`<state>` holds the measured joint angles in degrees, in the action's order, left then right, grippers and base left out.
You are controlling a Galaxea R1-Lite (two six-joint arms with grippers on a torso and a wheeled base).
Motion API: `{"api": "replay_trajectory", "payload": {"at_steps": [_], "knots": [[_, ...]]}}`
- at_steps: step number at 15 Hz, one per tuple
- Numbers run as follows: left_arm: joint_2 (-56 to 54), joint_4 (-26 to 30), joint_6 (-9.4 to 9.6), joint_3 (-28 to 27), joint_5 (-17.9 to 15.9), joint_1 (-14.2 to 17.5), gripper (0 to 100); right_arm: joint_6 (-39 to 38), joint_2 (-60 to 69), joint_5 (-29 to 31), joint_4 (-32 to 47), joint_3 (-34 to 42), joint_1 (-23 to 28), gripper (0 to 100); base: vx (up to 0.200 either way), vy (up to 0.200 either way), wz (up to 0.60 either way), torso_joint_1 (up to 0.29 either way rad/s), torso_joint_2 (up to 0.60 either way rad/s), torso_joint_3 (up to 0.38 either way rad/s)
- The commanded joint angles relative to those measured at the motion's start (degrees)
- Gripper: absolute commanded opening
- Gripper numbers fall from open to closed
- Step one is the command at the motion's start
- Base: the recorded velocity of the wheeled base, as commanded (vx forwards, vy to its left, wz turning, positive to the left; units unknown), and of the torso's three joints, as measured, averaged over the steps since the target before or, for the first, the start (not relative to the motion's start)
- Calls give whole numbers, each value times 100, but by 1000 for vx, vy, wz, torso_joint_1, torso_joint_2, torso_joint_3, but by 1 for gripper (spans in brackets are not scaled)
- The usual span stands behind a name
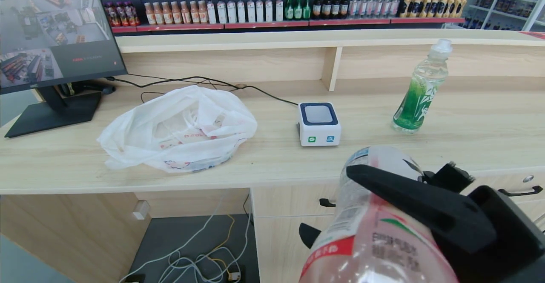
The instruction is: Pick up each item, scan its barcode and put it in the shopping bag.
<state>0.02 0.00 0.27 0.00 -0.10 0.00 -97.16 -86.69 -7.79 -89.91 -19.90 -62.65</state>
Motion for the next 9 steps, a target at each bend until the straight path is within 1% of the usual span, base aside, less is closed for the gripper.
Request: {"api": "replay_trajectory", "payload": {"at_steps": [1, 2, 3, 4, 5, 6, 7, 8, 9], "knots": [[-2, 0, 0, 0, 1, 0, 100, 470, -252, -293, -9, 47, -2, 0, 0, 0, 0, 0, 0, 0], [-2, 0, 0, 0, 1, 0, 100, 900, -270, -592, -9, 205, 16, 0, 0, 0, 0, 0, 0, 0], [-2, 0, 0, 0, 1, 0, 100, 1612, -279, -1040, -9, 522, 104, 0, 0, 0, 0, 0, 0, 0], [-2, 0, 0, 0, 1, 0, 100, 2113, -252, -1576, -9, 645, 525, 0, 0, 0, 0, 0, 0, 0], [-2, 0, 0, 0, 1, 0, 100, 2377, -252, -1875, -9, 548, 903, 0, 0, 0, 0, 0, 0, 0], [-2, 0, 0, 0, 1, 0, 100, 2913, -279, -2157, -9, 469, 1299, 0, 0, 0, 0, 0, 0, 0], [-2, 0, 0, 0, 1, 0, 100, 3511, -322, -2429, -9, 460, 1607, 0, 0, 0, 0, 0, 0, 0], [-2, 0, 0, 0, 1, 0, 100, 3836, -349, -2596, -9, 451, 1756, 0, 0, 0, 0, 0, 0, 0], [-2, 0, 0, 0, 1, 0, 100, 4460, -358, -2868, -9, 416, 1967, 0, 0, 0, 0, 0, 0, 0]]}}
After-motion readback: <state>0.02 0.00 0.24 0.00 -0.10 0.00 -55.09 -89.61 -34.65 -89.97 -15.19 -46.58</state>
